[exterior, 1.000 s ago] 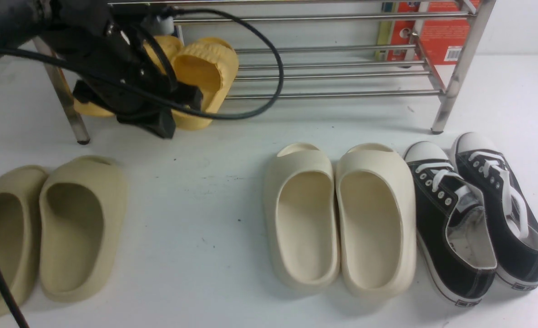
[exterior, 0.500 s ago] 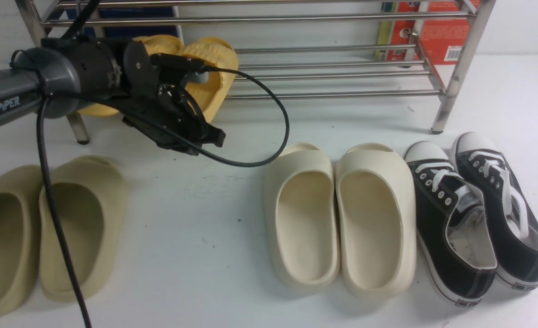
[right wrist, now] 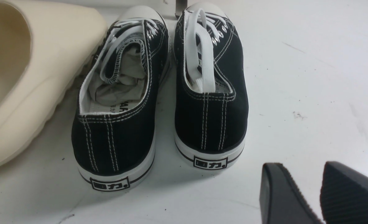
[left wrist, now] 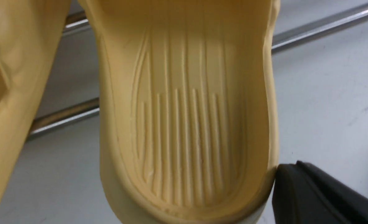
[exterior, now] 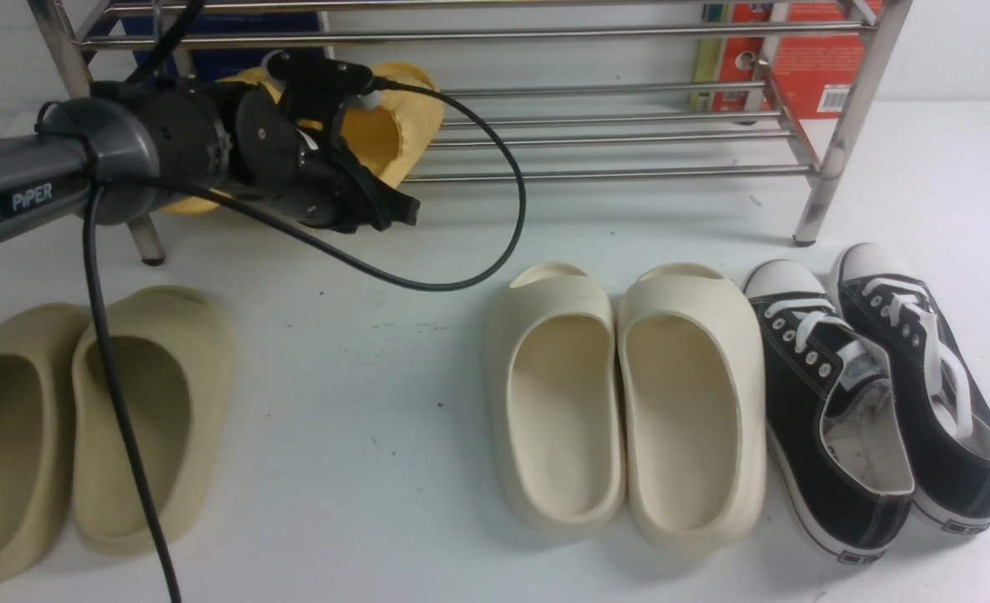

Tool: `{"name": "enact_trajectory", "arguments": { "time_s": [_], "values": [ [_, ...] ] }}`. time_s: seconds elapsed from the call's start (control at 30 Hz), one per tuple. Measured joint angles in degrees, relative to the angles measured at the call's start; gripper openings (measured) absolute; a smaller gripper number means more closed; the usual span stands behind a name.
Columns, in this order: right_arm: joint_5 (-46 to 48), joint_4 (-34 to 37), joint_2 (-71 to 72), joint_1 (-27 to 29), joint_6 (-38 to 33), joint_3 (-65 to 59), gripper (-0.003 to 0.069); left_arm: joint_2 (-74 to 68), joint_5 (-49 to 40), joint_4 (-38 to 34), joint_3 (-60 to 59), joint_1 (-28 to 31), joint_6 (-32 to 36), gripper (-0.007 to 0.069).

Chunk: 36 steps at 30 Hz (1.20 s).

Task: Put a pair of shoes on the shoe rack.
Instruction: Use the left arm to put a shoe into the shoe rack

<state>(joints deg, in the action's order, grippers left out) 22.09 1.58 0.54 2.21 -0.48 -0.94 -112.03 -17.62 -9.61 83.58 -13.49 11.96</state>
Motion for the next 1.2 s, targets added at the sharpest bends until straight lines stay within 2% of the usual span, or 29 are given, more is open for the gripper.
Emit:
{"name": "enact_trajectory", "arguments": {
  "time_s": [0.13, 0.23, 0.3, 0.33, 0.4, 0.5, 0.53, 0.73, 0.8, 1.03, 1.2],
  "values": [
    [0.00, 0.00, 0.00, 0.00, 0.00, 0.00, 0.0239, 0.05, 1.84, -2.12, 0.00, 0.00, -0.06, -0.0013],
    [0.00, 0.00, 0.00, 0.00, 0.00, 0.00, 0.0239, 1.19, -2.12, -4.00, 0.00, 0.00, -0.11, -0.0013],
    [0.00, 0.00, 0.00, 0.00, 0.00, 0.00, 0.0239, 3.45, -9.45, -4.56, -0.05, 0.00, 0.17, -0.0013],
    [0.00, 0.00, 0.00, 0.00, 0.00, 0.00, 0.0239, 3.70, -10.14, -4.51, -0.05, 0.00, 0.18, -0.0013],
    [0.00, 0.00, 0.00, 0.00, 0.00, 0.00, 0.0239, 6.41, -17.84, -2.77, -0.05, 0.06, 1.48, -0.0013],
    [0.00, 0.00, 0.00, 0.00, 0.00, 0.00, 0.0239, 6.89, -21.31, 0.43, -0.05, 0.61, 2.50, -0.0013],
    [0.00, 0.00, 0.00, 0.00, 0.00, 0.00, 0.0239, 6.28, -21.43, 3.58, -0.05, 1.37, 2.75, -0.0013],
    [0.00, 0.00, 0.00, 0.00, 0.00, 0.00, 0.0239, 2.59, -18.93, 14.34, -0.05, 3.04, 3.62, -0.0013],
    [0.00, 0.00, 0.00, 0.00, 0.00, 0.00, 0.0239, 0.62, -15.61, 18.21, -0.05, 2.99, 4.28, -0.0013],
    [0.00, 0.00, 0.00, 0.00, 0.00, 0.00, 0.0239, -0.68, -6.95, 19.74, -0.05, 2.99, 4.55, -0.0013],
    [0.00, 0.00, 0.00, 0.00, 0.00, 0.00, 0.0239, -0.68, -1.16, 17.32, -0.05, 2.99, 4.55, -0.0013]
  ]
}}
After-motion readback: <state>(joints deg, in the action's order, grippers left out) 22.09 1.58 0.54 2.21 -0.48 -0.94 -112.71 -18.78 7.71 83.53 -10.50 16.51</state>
